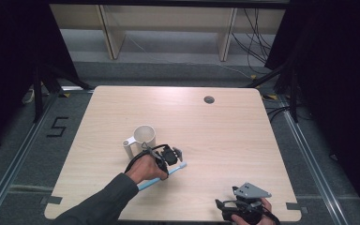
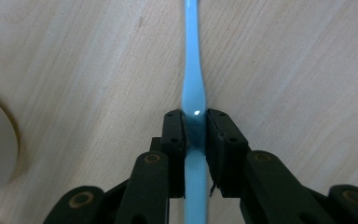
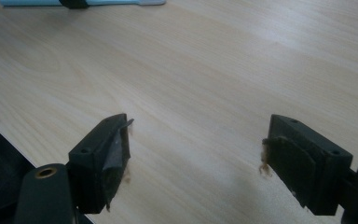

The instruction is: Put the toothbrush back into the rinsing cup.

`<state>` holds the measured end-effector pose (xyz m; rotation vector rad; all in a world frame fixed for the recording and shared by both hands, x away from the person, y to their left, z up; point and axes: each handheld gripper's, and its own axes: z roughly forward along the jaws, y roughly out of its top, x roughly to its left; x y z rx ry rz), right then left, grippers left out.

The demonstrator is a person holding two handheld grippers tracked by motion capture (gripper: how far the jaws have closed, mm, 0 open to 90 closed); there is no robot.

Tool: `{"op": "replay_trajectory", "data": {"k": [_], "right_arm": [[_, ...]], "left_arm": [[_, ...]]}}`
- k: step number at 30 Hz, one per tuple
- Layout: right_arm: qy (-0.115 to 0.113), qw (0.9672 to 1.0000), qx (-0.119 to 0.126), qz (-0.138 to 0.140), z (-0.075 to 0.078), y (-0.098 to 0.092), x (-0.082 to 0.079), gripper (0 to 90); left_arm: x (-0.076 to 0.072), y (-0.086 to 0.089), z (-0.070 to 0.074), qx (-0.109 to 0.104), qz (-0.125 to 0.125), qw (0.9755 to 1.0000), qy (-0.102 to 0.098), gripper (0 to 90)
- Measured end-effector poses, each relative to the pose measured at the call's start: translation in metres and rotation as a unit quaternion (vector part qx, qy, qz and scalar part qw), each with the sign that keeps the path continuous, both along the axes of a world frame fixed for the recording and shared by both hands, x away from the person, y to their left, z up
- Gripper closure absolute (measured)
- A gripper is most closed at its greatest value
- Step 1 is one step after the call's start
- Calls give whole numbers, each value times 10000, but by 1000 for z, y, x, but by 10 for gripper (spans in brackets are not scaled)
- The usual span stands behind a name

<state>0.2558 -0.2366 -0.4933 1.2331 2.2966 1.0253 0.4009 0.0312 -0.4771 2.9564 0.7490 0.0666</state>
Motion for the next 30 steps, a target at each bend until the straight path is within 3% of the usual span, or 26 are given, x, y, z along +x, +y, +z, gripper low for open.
{"op": "replay_trajectory", "data": {"k": [13,25,30], "right_arm": [[131,9999,84,-48,1,2,-2,226],[31,10000,63,-11,0,0,0,226],[21,10000,73,17,0,-1,1,226]], "left_arm": [[3,-7,0,256,-41,9996,105,773],[0,-6,0,203,-215,9995,111,782],[0,-2,2,27,-156,9998,115,783]]}}
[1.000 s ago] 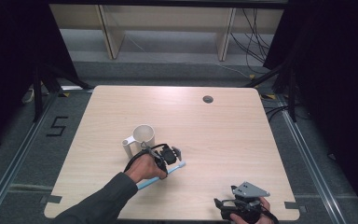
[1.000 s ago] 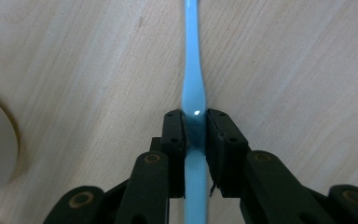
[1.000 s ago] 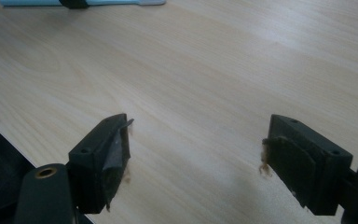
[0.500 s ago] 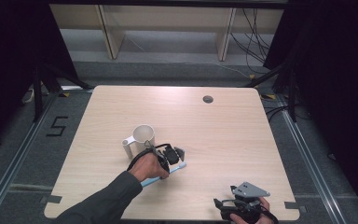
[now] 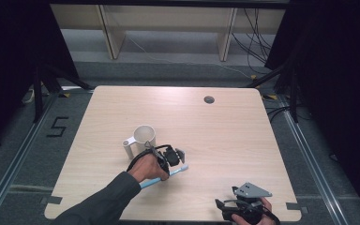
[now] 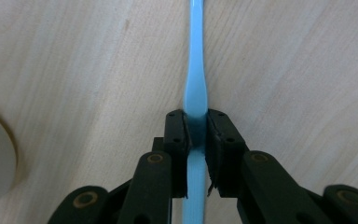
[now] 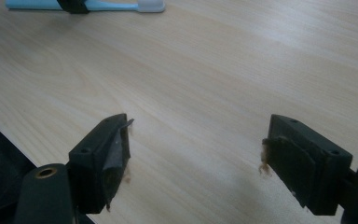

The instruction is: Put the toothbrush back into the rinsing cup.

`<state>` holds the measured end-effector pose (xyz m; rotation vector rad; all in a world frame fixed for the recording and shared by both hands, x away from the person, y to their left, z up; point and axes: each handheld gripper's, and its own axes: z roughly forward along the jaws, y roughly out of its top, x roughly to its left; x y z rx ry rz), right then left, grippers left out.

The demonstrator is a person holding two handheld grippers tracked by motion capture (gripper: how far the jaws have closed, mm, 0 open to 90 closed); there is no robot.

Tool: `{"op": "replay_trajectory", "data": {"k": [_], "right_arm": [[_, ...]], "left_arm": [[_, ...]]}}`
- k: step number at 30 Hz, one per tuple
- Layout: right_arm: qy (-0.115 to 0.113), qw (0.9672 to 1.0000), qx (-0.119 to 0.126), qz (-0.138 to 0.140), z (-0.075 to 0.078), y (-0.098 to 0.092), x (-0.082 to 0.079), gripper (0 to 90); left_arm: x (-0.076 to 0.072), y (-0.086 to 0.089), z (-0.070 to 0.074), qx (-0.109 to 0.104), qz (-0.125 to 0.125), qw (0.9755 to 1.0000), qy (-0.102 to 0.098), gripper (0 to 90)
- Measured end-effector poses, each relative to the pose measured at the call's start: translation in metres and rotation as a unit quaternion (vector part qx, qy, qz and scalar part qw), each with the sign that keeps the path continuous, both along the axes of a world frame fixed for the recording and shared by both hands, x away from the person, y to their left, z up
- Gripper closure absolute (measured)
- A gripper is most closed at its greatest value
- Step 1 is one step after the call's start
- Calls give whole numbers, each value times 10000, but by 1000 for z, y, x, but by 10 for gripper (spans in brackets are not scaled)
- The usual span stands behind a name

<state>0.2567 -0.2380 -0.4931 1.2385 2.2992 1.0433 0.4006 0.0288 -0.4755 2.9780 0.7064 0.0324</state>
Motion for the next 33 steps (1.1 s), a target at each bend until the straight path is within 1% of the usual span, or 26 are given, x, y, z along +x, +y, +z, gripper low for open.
{"op": "replay_trajectory", "data": {"k": [1,2,3,4,5,6,7,10,12,15,16,17,18,19,20,21,23,24,25,26,29,30,31,33], "right_arm": [[128,9998,92,-119,0,2,-2,226],[116,9998,88,-103,0,2,-1,226],[116,9998,88,-103,0,2,-1,226],[124,9998,89,-107,0,2,-1,226],[46,10000,17,-51,0,0,0,226],[83,9999,60,-54,0,0,0,226],[49,10000,28,-48,0,0,0,226],[16,10000,18,-27,0,-1,0,226],[25,10000,19,-44,0,-1,0,226],[26,10000,10,-36,-1,-1,1,227],[150,9997,115,-125,-1,1,-1,227],[98,9999,108,-92,-1,0,0,227],[98,9999,108,-92,-1,0,0,227],[93,9999,108,-85,-1,0,0,227],[93,9999,108,-85,-1,0,0,227],[132,9998,128,-124,-1,0,0,227],[154,9997,146,-90,-1,0,0,227],[152,9997,136,-111,-1,0,0,227],[129,9998,117,-84,-2,0,1,227],[129,9998,117,-84,-2,0,1,227],[94,9999,81,-92,-2,-1,1,227],[152,9998,118,-91,-2,0,0,227],[152,9998,118,-91,-2,0,0,227],[132,9998,117,-100,-2,0,0,227]], "left_arm": [[0,2,4,-82,-12,10000,-33,783],[0,3,5,-128,-4,9999,-7,783],[0,3,5,-128,-4,9999,-7,783],[0,5,9,-241,29,9997,-16,783],[0,6,12,-296,36,9995,-60,783],[-1,8,15,-335,50,9994,-76,783],[-1,9,18,-396,35,9992,-88,783],[-5,14,27,-678,81,9975,-154,783],[-7,18,31,-856,92,9962,-154,783],[-9,22,38,-1015,81,9945,-263,783],[-10,23,40,-1118,94,9932,-299,783],[-11,25,43,-1210,129,9921,-316,784],[-11,26,45,-1286,149,9910,-340,784],[-12,30,49,-1401,170,9891,-415,784],[-12,30,49,-1401,170,9891,-415,784],[-12,31,50,-1460,177,9882,-437,784],[-13,35,54,-1606,178,9859,-429,784],[-15,38,58,-1709,171,9841,-442,784],[-15,39,59,-1753,178,9831,-496,784],[-15,39,59,-1753,178,9831,-496,784],[-17,45,66,-1971,151,9781,-650,784],[-19,48,69,-2152,190,9738,-711,784],[-19,48,69,-2152,190,9738,-711,784],[-21,51,73,-2326,230,9695,-733,784]]}}
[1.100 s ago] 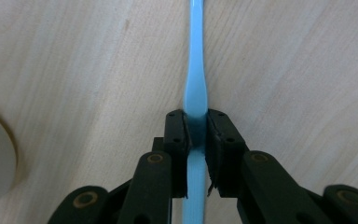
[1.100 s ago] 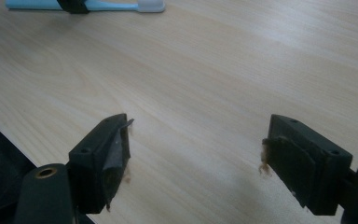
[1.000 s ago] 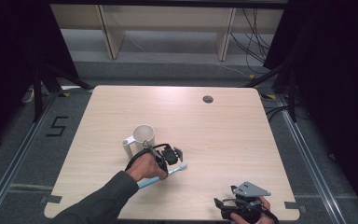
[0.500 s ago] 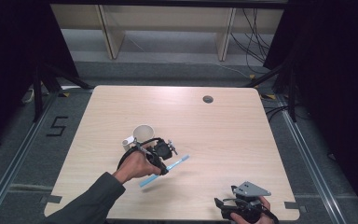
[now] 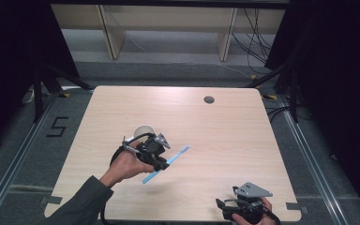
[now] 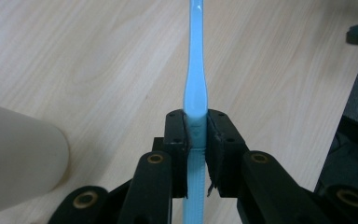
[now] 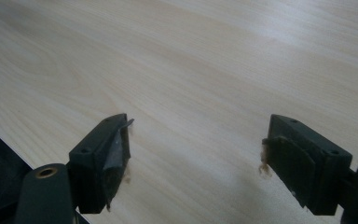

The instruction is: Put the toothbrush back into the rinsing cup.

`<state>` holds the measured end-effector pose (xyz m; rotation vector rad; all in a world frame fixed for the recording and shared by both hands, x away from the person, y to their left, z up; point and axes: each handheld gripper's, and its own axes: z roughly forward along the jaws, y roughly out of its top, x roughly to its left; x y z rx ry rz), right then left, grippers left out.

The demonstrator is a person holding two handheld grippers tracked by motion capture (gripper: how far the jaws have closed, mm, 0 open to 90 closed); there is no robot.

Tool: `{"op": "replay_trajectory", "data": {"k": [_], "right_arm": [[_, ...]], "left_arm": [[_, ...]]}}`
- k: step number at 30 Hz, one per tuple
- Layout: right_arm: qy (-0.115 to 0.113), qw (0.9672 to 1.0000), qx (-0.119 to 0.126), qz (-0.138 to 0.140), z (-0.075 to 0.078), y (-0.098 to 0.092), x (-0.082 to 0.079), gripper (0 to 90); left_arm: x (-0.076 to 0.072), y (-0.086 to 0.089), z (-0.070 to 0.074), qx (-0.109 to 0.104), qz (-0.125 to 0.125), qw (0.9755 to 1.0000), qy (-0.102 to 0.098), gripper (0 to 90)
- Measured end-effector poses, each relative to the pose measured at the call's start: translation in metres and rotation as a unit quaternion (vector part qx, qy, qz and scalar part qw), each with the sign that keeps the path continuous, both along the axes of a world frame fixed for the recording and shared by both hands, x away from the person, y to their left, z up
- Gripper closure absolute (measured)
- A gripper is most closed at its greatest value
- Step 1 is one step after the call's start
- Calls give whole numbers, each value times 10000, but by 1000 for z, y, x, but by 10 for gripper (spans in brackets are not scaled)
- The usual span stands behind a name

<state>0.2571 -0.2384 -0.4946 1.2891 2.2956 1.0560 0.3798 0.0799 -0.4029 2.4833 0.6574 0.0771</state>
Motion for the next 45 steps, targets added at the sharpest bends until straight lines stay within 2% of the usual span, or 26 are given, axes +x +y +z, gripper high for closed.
{"op": "replay_trajectory", "data": {"k": [2,4,9,11,12,16,19,20,22,23,28,29,32,33,34,38,39,40,41,42,44,45], "right_arm": [[12,10000,-2,-52,0,0,-1,227],[-9,10000,-15,9,0,0,0,227],[-4,10000,-11,5,0,0,0,227],[-12,10000,-15,5,0,0,0,227],[7,10000,-14,6,-1,0,0,227],[-1,10000,-3,-3,0,0,0,227],[14,10000,-3,-17,0,0,0,227],[52,9999,21,-97,0,1,-1,227],[-30,10000,-56,-16,0,-1,0,227],[21,10000,-17,-74,0,0,-1,227],[-54,10000,-41,-41,0,-1,0,227],[-54,10000,-41,-41,0,-1,0,227],[-25,10000,-46,-47,0,-1,0,227],[-24,10000,-49,-48,0,0,0,227],[-24,10000,-49,-48,0,0,0,227],[-32,10000,-50,-58,1,0,0,227],[-31,10000,-42,-57,1,0,0,227],[-21,10000,-43,-58,0,0,0,227],[-24,10000,-56,-53,0,0,0,227],[-32,10000,-51,-57,1,0,0,227],[-32,10000,-48,-64,1,0,0,227],[-35,10000,-44,-56,0,-1,0,227]], "left_arm": [[-1,4,3,-86,12,9999,-54,784],[-2,9,7,-226,20,9997,-121,784],[-5,16,9,-306,24,9994,-167,784],[-7,19,11,-421,88,9988,-225,784],[-7,21,12,-414,64,9988,-251,784],[-9,26,14,-621,80,9977,-264,784],[-10,31,15,-667,69,9971,-364,784],[-11,32,15,-811,178,9958,-374,784],[-11,35,16,-928,178,9948,-385,784],[-13,38,16,-1028,275,9935,-403,784],[-14,45,18,-1168,336,9913,-501,784],[-14,46,18,-1220,349,9904,-543,784],[-16,50,17,-1490,453,9856,-661,784],[-17,52,17,-1617,473,9828,-763,785],[-17,52,17,-1617,473,9828,-763,785],[-20,57,18,-1889,593,9760,-903,785],[-20,58,19,-1874,593,9761,-931,785],[-21,59,18,-1958,612,9744,-919,785],[-21,60,18,-1998,667,9726,-988,785],[-22,61,19,-2013,630,9727,-965,785],[-23,63,19,-2096,686,9700,-1018,785],[-25,65,19,-2193,718,9672,-1065,785]]}}
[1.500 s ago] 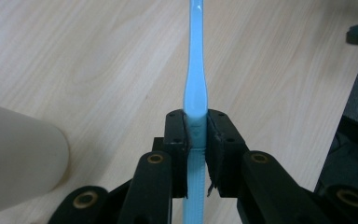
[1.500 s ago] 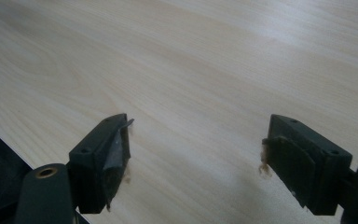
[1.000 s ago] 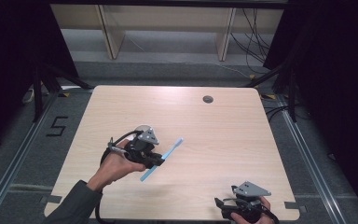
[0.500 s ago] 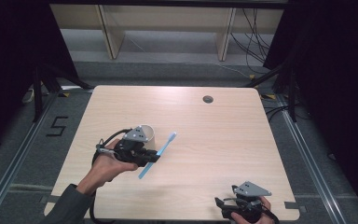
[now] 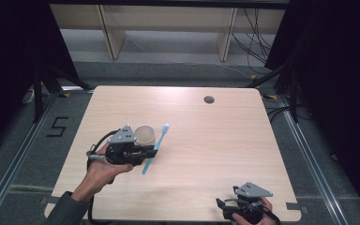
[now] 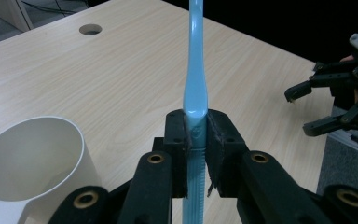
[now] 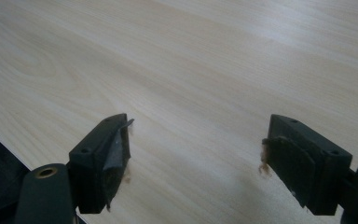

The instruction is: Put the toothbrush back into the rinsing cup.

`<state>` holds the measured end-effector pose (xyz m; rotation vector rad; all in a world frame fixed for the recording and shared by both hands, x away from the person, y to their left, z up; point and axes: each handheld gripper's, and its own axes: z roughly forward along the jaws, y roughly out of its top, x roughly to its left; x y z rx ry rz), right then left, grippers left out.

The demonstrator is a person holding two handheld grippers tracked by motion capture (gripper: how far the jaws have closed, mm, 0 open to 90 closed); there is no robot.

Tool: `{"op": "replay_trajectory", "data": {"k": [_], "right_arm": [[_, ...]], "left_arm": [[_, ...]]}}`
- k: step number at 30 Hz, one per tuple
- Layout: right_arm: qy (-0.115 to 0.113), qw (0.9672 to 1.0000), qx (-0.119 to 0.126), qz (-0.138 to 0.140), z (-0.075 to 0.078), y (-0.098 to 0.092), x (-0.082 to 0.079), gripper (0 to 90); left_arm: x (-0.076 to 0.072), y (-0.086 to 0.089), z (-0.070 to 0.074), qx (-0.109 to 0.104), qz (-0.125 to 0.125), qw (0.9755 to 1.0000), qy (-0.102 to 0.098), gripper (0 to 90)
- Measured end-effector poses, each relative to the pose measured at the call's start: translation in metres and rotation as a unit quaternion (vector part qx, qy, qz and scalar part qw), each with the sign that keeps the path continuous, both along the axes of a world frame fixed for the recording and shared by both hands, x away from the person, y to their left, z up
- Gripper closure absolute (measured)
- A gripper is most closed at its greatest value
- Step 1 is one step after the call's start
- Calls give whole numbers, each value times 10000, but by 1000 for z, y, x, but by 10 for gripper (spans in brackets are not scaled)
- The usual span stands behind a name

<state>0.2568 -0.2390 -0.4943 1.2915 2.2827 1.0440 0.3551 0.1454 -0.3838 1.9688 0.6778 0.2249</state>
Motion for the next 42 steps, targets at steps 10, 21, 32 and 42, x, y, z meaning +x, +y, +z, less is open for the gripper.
{"op": "replay_trajectory", "data": {"k": [10,21,32,42], "right_arm": [[78,9999,46,-69,0,1,-1,227],[30,10000,49,8,-1,1,0,227],[-12,10000,5,-6,-2,1,0,227],[-29,10000,-27,19,-2,0,1,227]], "left_arm": [[-2,18,3,-304,333,9986,-262,785],[1,44,-7,-655,717,9936,-577,785],[7,67,-18,-1037,1106,9840,-934,785],[11,77,-21,-1168,1388,9764,-1174,785]]}}
